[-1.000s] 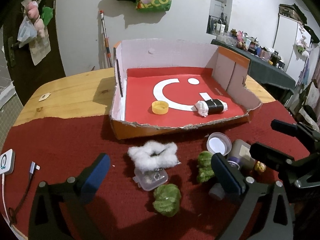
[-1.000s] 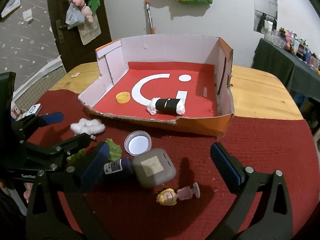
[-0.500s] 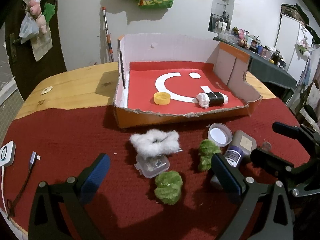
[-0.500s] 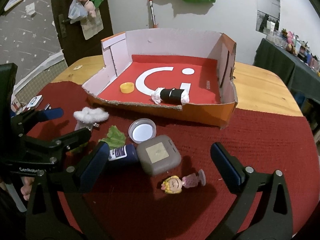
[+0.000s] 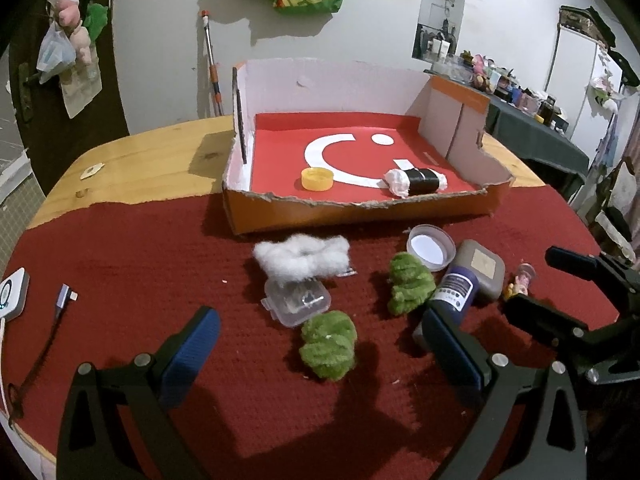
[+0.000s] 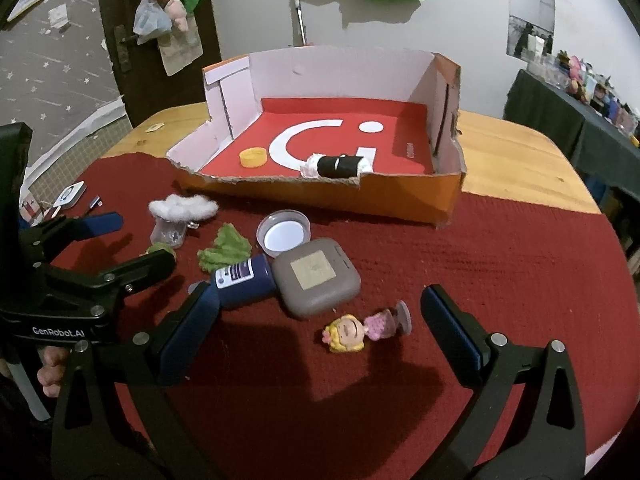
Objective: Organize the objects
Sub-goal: 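Move left gripper to the green fuzzy ball while right gripper approaches the doll figurine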
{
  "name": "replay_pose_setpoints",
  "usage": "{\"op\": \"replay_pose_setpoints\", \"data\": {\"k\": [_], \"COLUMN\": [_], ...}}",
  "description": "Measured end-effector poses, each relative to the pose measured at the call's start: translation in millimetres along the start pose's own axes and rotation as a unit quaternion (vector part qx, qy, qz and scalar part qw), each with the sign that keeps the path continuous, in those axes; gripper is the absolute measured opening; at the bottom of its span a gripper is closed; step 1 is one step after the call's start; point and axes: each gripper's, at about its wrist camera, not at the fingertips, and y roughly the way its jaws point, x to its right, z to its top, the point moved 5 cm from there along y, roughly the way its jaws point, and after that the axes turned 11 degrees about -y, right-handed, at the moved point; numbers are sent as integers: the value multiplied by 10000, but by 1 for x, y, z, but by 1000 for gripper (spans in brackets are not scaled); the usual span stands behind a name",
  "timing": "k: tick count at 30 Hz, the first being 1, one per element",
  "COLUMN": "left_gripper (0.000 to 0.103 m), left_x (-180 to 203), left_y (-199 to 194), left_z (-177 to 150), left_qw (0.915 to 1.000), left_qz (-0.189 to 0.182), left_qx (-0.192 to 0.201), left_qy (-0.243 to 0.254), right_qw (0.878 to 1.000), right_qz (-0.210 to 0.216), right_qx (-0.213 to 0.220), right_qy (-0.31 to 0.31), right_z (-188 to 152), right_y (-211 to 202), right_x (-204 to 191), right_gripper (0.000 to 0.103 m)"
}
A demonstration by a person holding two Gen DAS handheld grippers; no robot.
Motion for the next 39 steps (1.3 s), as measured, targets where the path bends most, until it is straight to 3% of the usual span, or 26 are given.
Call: {"op": "replay_pose_setpoints", "data": {"k": [2,6,12,20,27,32,34,39], "left_gripper": [103,99,89,78,61,42,29,28], "left_x": [0,-3,-7,-7,-6,-4,-4,-1], "left_y": [-1,0,5,13,15,16,15,13], "left_z": [-1,-3,-8,-13,-13,-13,-13,-13], "left_qw": [10000,9999,9996,9991,9991,9991,9990,9987], "left_qz": [-39,-67,-122,-166,-186,-203,-238,-328], "left_qx": [-20,-56,-199,-338,-347,-337,-355,-376], "left_qy": [-16,-75,-164,-173,-167,-145,-146,-135], "right_qw": [10000,9997,9994,9995,9995,9996,9996,9997], "right_qz": [20,37,-26,-114,-162,-140,-95,-19], "right_qx": [-25,-136,-255,-272,-244,-230,-224,-200], "right_qy": [92,191,245,149,-67,-116,-132,-151], "right_z": [-4,-10,-19,-25,-26,-25,-24,-22], "right_y": [0,2,7,15,16,16,15,14], "right_x": [3,7,13,20,15,11,9,3], "right_gripper": [101,84,71,67,49,48,48,48]}}
